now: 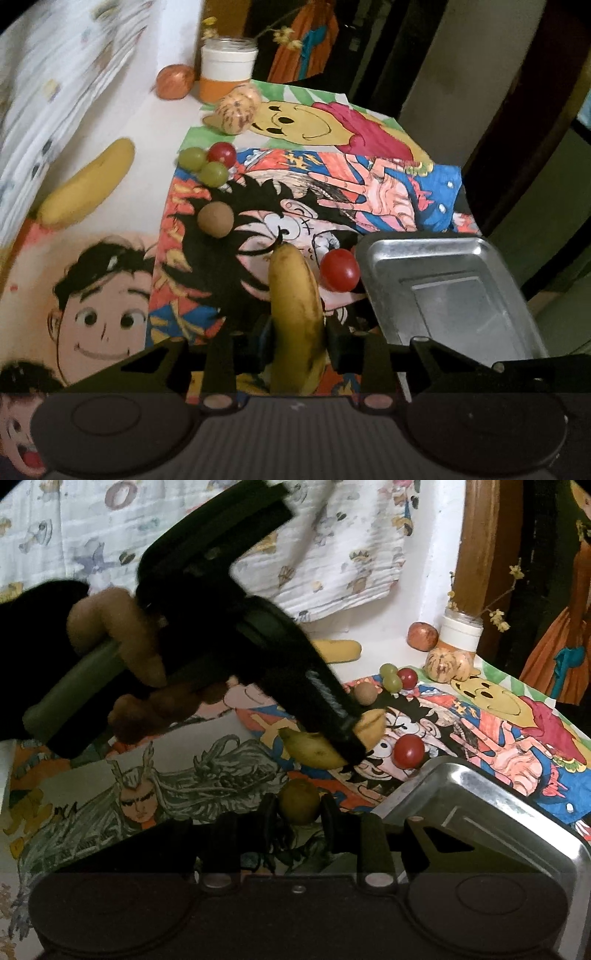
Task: Organize fruits
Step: 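Carry the banana and brown fruit over the dark tray and open both tools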
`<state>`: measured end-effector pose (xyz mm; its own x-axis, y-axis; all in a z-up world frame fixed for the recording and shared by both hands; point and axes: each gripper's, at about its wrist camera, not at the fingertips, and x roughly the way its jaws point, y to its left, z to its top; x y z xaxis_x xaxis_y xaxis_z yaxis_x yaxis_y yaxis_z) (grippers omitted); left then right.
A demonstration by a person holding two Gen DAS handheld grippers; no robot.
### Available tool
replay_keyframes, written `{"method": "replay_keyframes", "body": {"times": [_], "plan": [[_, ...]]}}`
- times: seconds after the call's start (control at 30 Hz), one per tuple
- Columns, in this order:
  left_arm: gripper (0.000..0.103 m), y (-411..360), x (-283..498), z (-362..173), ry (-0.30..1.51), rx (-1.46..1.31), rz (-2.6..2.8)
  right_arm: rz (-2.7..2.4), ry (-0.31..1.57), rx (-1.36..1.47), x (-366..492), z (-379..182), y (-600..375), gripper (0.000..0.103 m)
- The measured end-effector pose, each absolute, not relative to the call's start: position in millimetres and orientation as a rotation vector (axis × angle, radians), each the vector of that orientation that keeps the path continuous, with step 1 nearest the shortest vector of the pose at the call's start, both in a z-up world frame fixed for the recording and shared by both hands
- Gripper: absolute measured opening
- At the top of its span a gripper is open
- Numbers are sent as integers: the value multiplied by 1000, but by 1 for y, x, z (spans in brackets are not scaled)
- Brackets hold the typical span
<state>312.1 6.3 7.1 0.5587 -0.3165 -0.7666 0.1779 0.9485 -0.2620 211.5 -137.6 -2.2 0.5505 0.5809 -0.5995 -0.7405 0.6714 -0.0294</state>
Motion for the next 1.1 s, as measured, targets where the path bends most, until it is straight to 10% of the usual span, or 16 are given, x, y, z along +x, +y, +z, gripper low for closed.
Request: {"method": "replay_keyframes", "body": {"times": [1.1], "plan": [[34,-69,336,7,884,-315,-436,460,563,-248,278,4,-259,28]]}}
